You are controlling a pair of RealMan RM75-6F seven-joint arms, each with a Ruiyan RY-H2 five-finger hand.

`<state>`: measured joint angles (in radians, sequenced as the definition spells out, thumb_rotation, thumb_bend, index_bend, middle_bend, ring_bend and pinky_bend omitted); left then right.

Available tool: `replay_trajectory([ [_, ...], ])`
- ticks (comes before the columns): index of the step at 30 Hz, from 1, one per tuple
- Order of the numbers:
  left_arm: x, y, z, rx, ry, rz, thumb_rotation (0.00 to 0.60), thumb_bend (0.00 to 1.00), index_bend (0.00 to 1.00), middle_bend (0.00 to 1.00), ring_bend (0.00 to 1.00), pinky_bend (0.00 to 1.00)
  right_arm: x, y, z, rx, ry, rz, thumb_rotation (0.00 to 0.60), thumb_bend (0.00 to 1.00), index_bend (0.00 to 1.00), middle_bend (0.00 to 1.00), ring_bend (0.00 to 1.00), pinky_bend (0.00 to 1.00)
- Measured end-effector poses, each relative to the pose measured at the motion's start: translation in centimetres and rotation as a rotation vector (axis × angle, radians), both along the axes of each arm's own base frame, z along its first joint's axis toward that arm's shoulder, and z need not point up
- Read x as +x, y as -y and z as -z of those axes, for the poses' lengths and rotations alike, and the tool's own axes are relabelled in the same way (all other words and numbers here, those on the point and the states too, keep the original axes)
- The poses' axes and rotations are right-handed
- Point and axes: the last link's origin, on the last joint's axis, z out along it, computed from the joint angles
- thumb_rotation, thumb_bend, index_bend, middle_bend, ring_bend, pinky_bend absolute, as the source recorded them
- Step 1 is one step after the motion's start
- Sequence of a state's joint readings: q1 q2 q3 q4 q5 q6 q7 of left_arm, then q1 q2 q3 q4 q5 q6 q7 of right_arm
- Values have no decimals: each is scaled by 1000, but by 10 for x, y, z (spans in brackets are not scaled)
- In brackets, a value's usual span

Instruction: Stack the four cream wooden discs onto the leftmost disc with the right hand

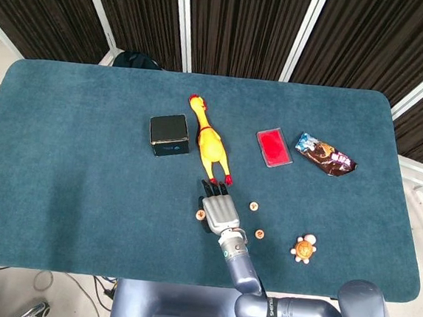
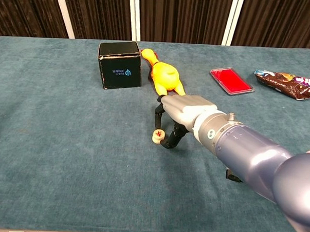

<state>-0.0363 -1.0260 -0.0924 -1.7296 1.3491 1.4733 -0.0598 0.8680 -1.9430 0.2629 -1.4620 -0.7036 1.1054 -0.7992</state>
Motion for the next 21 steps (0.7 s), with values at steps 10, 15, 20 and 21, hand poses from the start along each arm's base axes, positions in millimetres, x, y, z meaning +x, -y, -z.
replay_trajectory([
  [10, -1, 0, 0, -1, -3, -3, 600, 173, 121, 0, 0, 90, -4, 6, -5, -22, -9, 6, 600, 404, 443, 0, 0, 0],
  [15, -1, 0, 0, 1, -3, -4, 600, 174, 121, 0, 0, 90, -10, 9, -11, -32, -26, 7, 600, 404, 443, 0, 0, 0],
  [20, 0, 0, 0, 0, -5, -2, 600, 173, 121, 0, 0, 90, -15, 12, -15, -36, -40, 15, 600, 404, 443, 0, 0, 0],
  [21, 0, 1, 0, 1, -5, -2, 600, 173, 121, 0, 0, 90, -15, 12, -15, -38, -42, 16, 600, 404, 443, 0, 0, 0],
])
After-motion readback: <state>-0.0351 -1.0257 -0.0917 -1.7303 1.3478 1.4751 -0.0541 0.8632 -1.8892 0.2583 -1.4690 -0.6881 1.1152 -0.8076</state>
